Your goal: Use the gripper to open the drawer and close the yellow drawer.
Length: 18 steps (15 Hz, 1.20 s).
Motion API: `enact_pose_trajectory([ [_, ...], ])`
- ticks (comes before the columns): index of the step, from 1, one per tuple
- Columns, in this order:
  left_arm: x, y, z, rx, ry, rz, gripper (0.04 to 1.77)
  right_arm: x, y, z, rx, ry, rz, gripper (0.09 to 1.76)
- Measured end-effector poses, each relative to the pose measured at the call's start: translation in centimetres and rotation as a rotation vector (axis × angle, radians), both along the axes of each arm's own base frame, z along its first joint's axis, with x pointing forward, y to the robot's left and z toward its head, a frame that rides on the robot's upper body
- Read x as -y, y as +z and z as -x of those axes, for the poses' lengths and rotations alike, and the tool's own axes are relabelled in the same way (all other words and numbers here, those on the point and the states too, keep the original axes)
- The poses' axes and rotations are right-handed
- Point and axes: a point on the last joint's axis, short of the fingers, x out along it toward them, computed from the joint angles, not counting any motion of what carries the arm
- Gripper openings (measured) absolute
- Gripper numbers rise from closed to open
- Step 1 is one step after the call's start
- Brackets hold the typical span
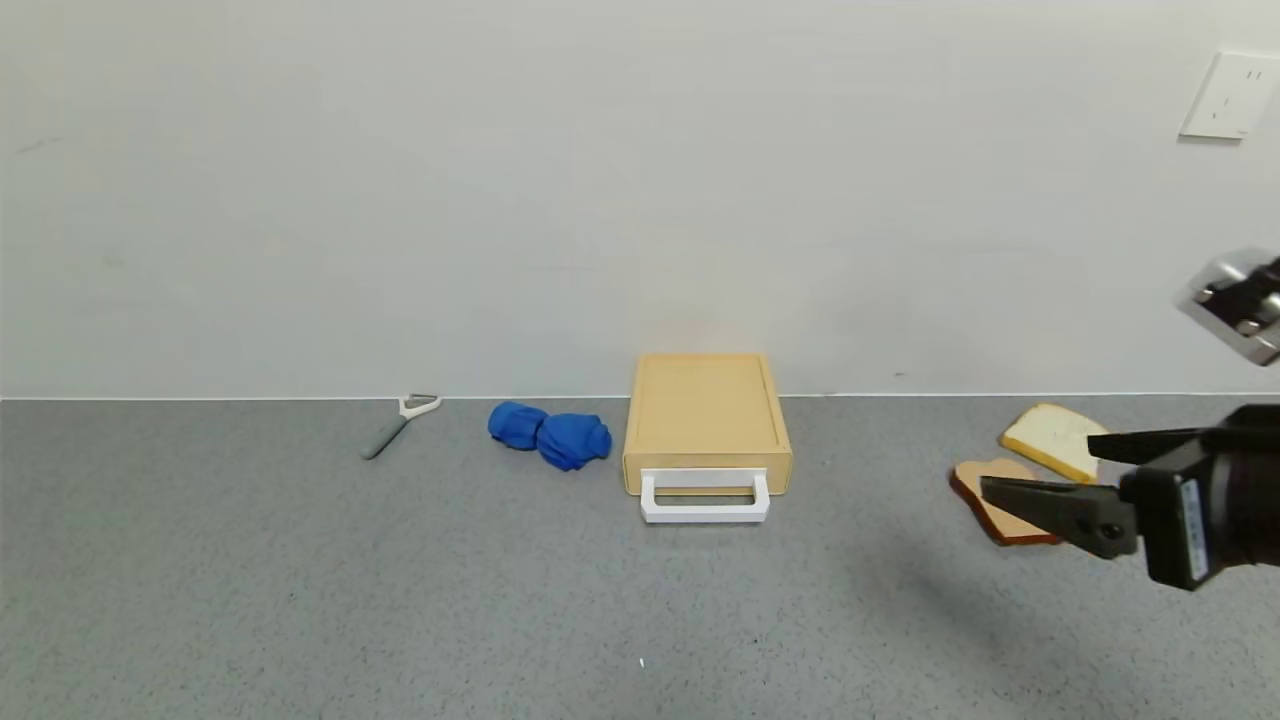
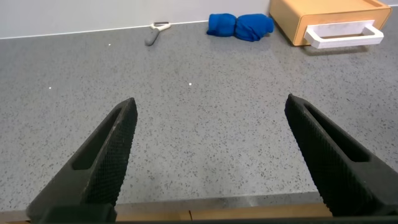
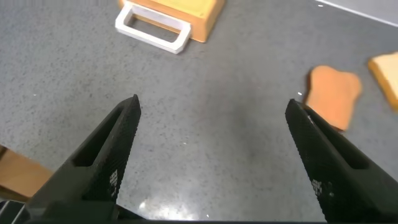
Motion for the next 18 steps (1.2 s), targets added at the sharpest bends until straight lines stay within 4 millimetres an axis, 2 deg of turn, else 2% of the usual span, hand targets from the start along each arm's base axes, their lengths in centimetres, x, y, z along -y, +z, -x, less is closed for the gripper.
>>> enact_pose_trajectory([
  [5,0.0,0.0,0.0,0.000,0.000,0.000,1.72,4.1,-0.1,6.3,0.109,-0.087,-0.089,1.71],
  [10,0.0,0.0,0.0,0.000,0.000,0.000,1.72,8.0,-0.9,12.3,0.200,-0.264,-0.123,1.71],
  [13,0.0,0.0,0.0,0.000,0.000,0.000,1.72,9.1,-1.8,15.9,0.230,-0.387,-0.118,1.71],
  [18,0.0,0.0,0.0,0.000,0.000,0.000,1.72,9.3,-3.3,20.5,0.308,-0.511,-0.092,1.71],
])
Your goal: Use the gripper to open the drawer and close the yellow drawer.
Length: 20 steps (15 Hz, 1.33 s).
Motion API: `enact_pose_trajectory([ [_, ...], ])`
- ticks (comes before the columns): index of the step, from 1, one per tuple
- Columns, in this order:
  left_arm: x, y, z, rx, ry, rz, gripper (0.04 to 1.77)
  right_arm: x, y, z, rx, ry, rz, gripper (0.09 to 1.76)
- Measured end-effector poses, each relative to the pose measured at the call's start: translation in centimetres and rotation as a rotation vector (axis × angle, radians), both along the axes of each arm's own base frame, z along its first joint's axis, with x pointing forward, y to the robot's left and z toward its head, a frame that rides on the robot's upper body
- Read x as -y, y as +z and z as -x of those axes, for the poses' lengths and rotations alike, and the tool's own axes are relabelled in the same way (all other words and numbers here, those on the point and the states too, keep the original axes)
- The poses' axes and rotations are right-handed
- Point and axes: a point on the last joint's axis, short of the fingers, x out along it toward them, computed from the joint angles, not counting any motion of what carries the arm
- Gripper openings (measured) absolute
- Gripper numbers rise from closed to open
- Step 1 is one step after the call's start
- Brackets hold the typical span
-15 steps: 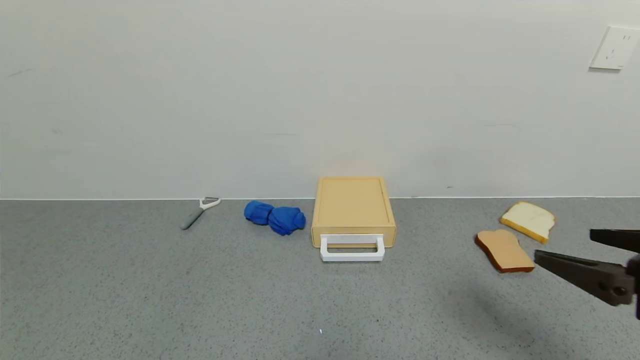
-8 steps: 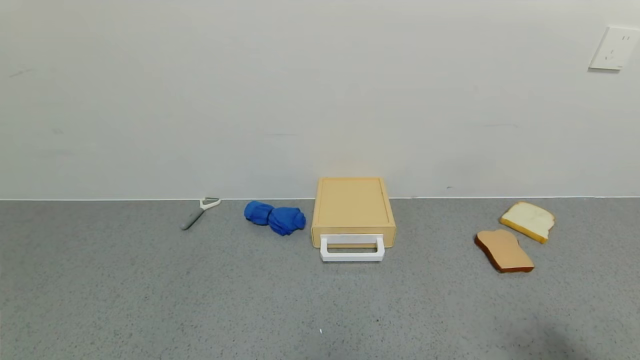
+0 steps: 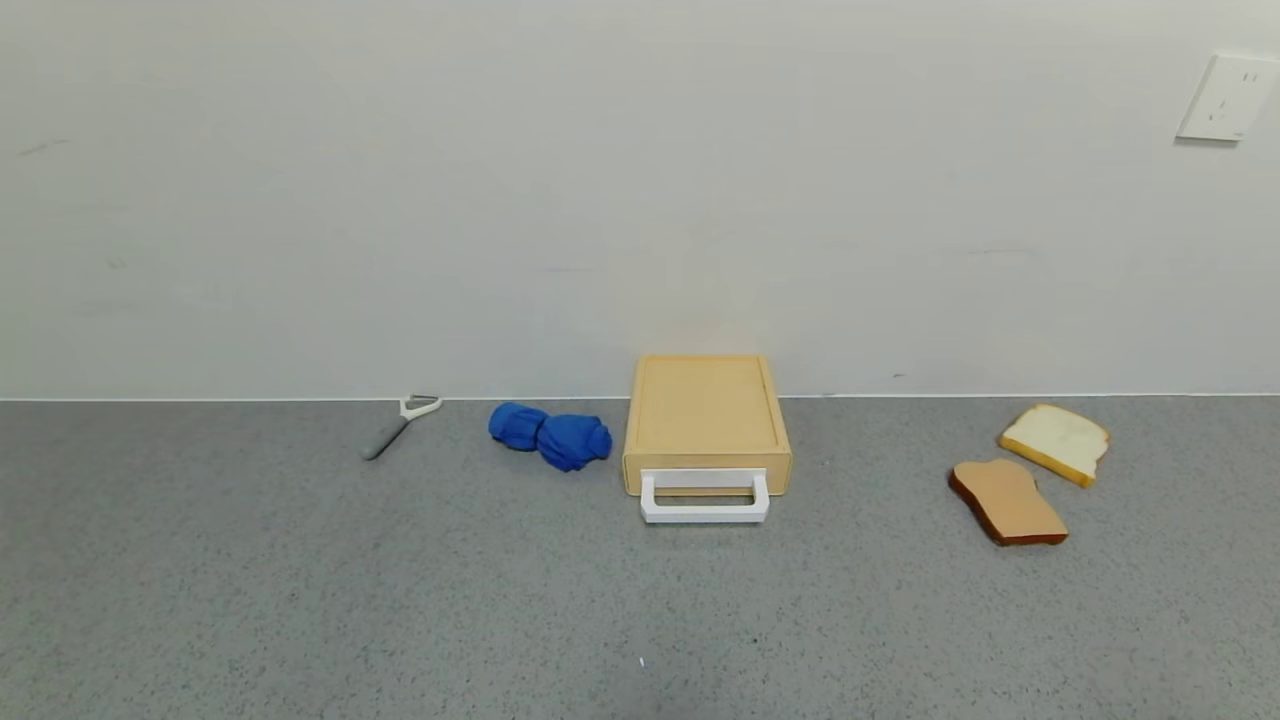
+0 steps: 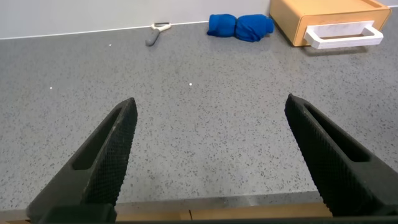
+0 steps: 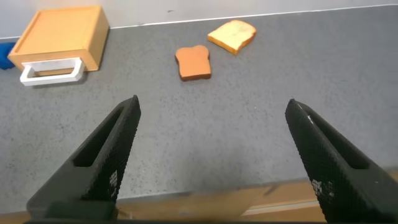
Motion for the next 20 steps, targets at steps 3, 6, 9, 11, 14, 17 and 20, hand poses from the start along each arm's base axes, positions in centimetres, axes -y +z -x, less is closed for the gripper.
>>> enact_pose_trajectory([
  [3,0.0,0.0,0.0,0.000,0.000,0.000,1.72,-0.1,-1.5,2.2,0.032,0.050,-0.004,1.71],
  [6,0.0,0.0,0.0,0.000,0.000,0.000,1.72,-0.4,-2.9,3.9,0.101,0.140,-0.003,1.71],
  [9,0.0,0.0,0.0,0.000,0.000,0.000,1.72,-0.5,-5.1,4.5,0.143,0.155,0.048,1.71],
  [11,0.0,0.0,0.0,0.000,0.000,0.000,1.72,-0.5,-6.1,4.0,0.205,0.152,0.079,1.71],
  [14,0.0,0.0,0.0,0.000,0.000,0.000,1.72,-0.5,-7.5,2.2,0.276,0.136,0.094,1.71],
  [17,0.0,0.0,0.0,0.000,0.000,0.000,1.72,-0.5,-10.0,0.1,0.287,0.125,0.098,1.71],
  [20,0.0,0.0,0.0,0.000,0.000,0.000,1.72,-0.5,-12.4,-1.4,0.272,0.126,0.100,1.71],
])
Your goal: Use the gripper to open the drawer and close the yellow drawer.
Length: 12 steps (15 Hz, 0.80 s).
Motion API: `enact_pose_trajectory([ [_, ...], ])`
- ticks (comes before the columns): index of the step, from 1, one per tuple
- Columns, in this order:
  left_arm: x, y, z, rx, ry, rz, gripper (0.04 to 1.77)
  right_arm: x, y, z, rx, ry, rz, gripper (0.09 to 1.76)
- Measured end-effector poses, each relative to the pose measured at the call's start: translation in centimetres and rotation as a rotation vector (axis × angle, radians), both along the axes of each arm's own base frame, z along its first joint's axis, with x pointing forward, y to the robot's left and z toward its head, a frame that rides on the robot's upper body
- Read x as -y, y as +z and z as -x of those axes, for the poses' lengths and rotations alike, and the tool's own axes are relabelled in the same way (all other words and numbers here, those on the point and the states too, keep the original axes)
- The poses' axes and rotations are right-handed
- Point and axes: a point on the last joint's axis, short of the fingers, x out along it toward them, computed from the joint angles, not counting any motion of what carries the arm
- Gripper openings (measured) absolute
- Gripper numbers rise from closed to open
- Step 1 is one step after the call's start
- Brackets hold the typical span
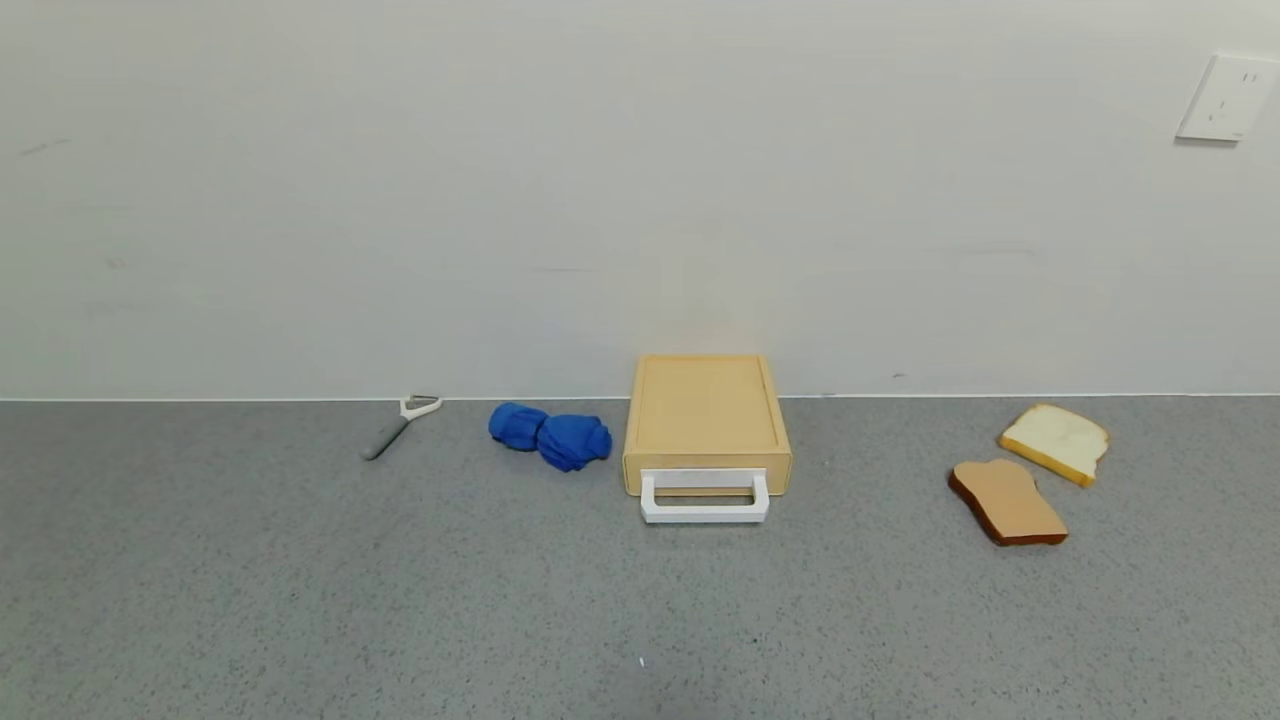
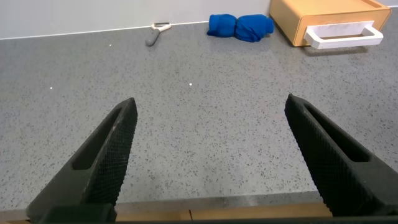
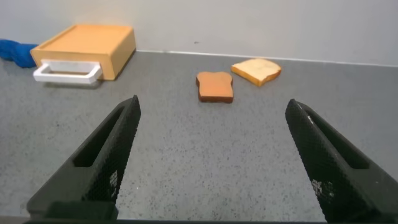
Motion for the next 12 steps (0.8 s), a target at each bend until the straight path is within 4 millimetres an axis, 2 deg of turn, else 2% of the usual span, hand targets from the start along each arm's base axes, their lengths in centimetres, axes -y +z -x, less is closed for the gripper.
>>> enact_pose_trajectory([
  [5,0.0,0.0,0.0,0.000,0.000,0.000,1.72,0.0,-2.2,-0.7,-0.081,-0.003,0.002,1.71],
  [12,0.0,0.0,0.0,0.000,0.000,0.000,1.72,0.0,-2.3,-0.7,-0.086,-0.003,-0.003,1.71],
])
